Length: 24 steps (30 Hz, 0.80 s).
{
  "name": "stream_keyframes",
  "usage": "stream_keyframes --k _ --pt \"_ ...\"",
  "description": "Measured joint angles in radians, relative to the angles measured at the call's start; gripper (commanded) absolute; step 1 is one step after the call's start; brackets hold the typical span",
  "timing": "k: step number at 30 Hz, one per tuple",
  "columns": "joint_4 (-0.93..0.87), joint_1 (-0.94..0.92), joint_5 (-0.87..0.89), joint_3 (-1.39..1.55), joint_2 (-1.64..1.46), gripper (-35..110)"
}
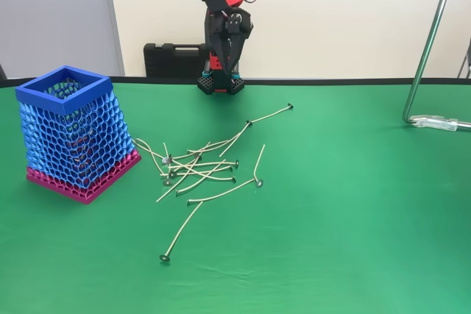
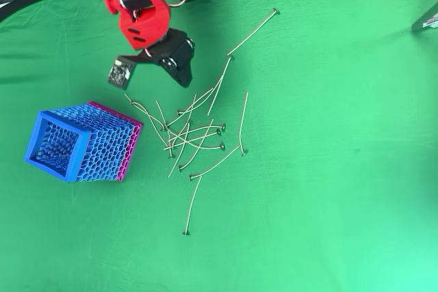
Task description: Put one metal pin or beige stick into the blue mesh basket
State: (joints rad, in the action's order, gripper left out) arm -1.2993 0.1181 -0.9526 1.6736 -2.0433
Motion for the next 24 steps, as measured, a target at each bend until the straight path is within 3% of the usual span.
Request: stream_keyframes --k 15,24 --pt "-0.331 -0.063 -0.482 -0.431 0.356 1" --pt "-0.356 -0.143 -0.623 -0.5 0.505 1"
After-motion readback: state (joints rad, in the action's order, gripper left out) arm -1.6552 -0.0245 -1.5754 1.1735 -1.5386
